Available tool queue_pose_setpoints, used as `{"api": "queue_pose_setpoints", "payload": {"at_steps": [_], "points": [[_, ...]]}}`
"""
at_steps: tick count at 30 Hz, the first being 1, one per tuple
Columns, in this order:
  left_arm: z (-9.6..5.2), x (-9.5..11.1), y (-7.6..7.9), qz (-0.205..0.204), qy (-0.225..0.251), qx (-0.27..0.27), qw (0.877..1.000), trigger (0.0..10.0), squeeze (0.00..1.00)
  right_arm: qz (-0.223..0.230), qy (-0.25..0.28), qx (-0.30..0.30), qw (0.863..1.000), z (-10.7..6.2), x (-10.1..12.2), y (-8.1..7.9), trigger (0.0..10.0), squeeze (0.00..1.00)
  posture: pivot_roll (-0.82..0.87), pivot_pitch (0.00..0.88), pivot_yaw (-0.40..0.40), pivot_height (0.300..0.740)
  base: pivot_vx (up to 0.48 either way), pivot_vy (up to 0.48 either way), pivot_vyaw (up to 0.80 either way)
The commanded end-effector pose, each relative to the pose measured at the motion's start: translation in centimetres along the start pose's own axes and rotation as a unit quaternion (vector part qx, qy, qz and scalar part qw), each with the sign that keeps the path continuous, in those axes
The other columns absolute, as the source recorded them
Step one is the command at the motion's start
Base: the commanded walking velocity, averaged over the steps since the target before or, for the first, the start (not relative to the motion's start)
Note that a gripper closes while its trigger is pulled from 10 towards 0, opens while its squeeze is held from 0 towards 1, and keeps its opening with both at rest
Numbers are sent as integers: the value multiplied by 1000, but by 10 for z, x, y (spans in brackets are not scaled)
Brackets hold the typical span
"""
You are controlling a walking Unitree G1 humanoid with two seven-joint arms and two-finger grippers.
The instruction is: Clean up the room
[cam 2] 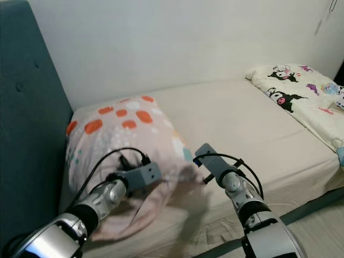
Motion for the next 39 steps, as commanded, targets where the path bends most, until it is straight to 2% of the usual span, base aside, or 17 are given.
{"api": "queue_pose_setpoints", "payload": {"at_steps": [1, 2, 3, 8, 9, 12, 15, 17, 23, 25, 27, 28, 30, 31, 32, 34, 39], "points": [[-5, -12, 10, 7, -17, -26, 999, 6549, 0, 39, -2, 18, 999, -1, -2, -12, 10000, 0, -25, 259, -35, 561, 0, 0, 0], [-11, -25, 19, 17, -32, -50, 998, 8588, 0, 61, 2, 39, 997, -2, -2, -24, 10000, 0, -27, 260, -32, 561, 0, 0, 0], [-11, -25, 19, 17, -32, -50, 998, 8588, 0, 61, 2, 39, 997, -2, -2, -24, 10000, 0, -27, 260, -32, 561, 0, 0, 0], [-35, -74, 38, 39, -93, -94, 990, 9333, 0, 102, 9, 85, 991, -10, -5, -65, 10000, 0, -24, 266, -34, 561, 0, 0, 0], [-45, -90, 40, 53, -111, -98, 987, 10000, 0, 117, 7, 97, 988, -14, -8, -80, 10000, 0, -24, 267, -38, 561, 0, 0, 0], [-51, -101, 40, 64, -128, -101, 985, 10000, 0, 129, 7, 105, 986, -17, -8, -91, 10000, 0, -24, 267, -38, 561, 0, 0, 0], [-54, -111, 28, 86, -139, -86, 983, 10000, 0, 140, 21, 118, 983, -20, -3, -105, 10000, 0, -27, 275, -42, 561, 0, 0, 0], [-54, -111, 28, 86, -139, -86, 983, 10000, 0, 140, 21, 118, 983, -20, -3, -105, 10000, 0, -27, 275, -42, 561, 0, 0, 0], [-47, -109, -6, 105, -136, -45, 984, 10000, 0, 161, 26, 116, 980, -21, 0, -108, 10000, 0, -26, 268, -44, 561, 0, 0, 0], [-47, -109, -6, 105, -136, -45, 984, 10000, 0, 161, 26, 116, 980, -21, 0, -108, 10000, 0, -26, 268, -44, 561, 0, 0, 0], [-45, -103, -11, 86, -118, -55, 988, 10000, 0, 172, 30, 124, 977, -23, 0, -112, 10000, 0, -27, 267, -40, 561, 0, 0, 0], [-44, -96, -13, 49, -94, -71, 992, 10000, 0, 190, 33, 133, 972, -26, -1, -117, 10000, 0, -25, 263, -36, 561, 0, 0, 0], [-44, -96, -13, 49, -94, -71, 992, 10000, 0, 190, 33, 133, 972, -26, -1, -117, 10000, 0, -25, 263, -36, 561, 0, 0, 0], [-46, -88, -10, -12, -60, -108, 992, 10000, 0, 211, 39, 147, 966, -30, -1, -125, 10000, 0, -23, 261, -34, 561, 0, 0, 0], [-46, -88, -10, -12, -60, -108, 992, 10000, 0, 211, 39, 147, 966, -30, -1, -125, 10000, 0, -23, 261, -34, 561, 0, 0, 0], [-62, -81, -4, -96, -3, -174, 980, 10000, 0, 235, 46, 170, 956, -40, -4, -142, 10000, 0, -14, 261, -32, 561, 0, 0, 0], [-78, -83, 2, -120, 16, -211, 970, 10000, 0, 242, 43, 182, 952, -47, -8, -154, 10000, 0, -14, 261, -32, 561, 0, 0, 0]]}}
Point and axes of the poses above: a point about 5 cm out from each wrist's last joint towards the gripper, its own z axis pointing out of the wrist towards the gripper, its own x axis along the axis of the wrist's last joint, y = z × x, the point moved 4 cm from there along z, pointing out of the wrist towards the gripper, and after that the axes turned 14 degrees about -z, right-handed, at the moved point
